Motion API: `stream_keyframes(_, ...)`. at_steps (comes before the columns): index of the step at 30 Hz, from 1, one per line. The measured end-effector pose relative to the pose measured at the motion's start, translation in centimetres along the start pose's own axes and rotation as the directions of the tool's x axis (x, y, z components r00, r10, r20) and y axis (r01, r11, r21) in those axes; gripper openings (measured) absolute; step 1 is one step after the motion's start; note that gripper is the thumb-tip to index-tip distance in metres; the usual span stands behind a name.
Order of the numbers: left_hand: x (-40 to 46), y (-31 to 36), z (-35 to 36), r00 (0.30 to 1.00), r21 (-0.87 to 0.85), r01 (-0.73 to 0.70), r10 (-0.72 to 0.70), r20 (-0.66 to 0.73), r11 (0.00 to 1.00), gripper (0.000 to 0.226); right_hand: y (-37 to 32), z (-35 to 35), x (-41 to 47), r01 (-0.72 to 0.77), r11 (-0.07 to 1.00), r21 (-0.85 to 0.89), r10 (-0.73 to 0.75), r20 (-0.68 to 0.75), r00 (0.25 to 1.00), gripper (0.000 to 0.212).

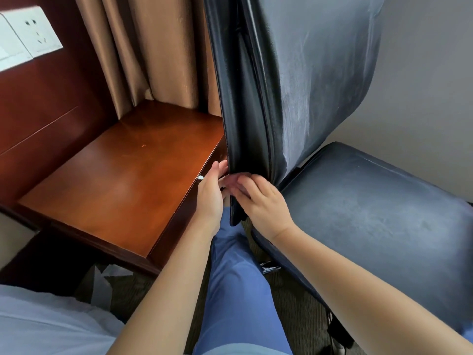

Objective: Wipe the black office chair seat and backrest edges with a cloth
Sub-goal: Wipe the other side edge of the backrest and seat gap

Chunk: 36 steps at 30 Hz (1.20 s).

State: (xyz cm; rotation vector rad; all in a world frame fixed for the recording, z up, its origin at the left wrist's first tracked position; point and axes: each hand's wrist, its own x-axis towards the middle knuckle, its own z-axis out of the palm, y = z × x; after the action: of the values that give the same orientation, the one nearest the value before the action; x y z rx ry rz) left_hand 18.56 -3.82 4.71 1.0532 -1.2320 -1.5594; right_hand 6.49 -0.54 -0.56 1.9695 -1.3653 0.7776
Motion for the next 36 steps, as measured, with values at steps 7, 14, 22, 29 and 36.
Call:
stream_keyframes(7, -0.4, 1.7, 0.1, 1.000, -0.050, -0.024, 0.024, -0.011, 0.998, 0.038, 0.1, -2.6, 4.1, -0.031, 0.999, -0.007, 0.029, -0.153, 0.988, 0.021)
stream_keyframes(14, -0.4, 1.3, 0.1, 0.999, -0.043, 0.016, -0.018, -0.037, 0.999, 0.040, 0.1, -0.9, 2.5, 0.100, 0.994, -0.035, -0.098, 0.060, 0.993, 0.026)
stream_keyframes(22, 0.4, 0.8, 0.2, 0.995, -0.067, 0.028, -0.034, -0.091, 0.997, 0.036, 0.8, -1.0, 2.7, 0.081, 0.996, -0.029, -0.082, -0.041, 0.996, 0.024)
stream_keyframes(29, -0.5, 0.5, 0.2, 0.983, -0.089, 0.098, -0.110, -0.149, 0.991, 0.022, 0.8, -0.9, -1.3, 0.149, 0.985, 0.086, -0.163, 0.183, 0.969, 0.021)
stream_keyframes(36, -4.1, 0.2, 2.2, 0.965, 0.008, 0.135, -0.130, -0.230, 0.991, 0.023, 1.1, -6.6, -0.8, -0.037, 0.984, 0.177, 0.009, 0.159, 0.987, 0.038)
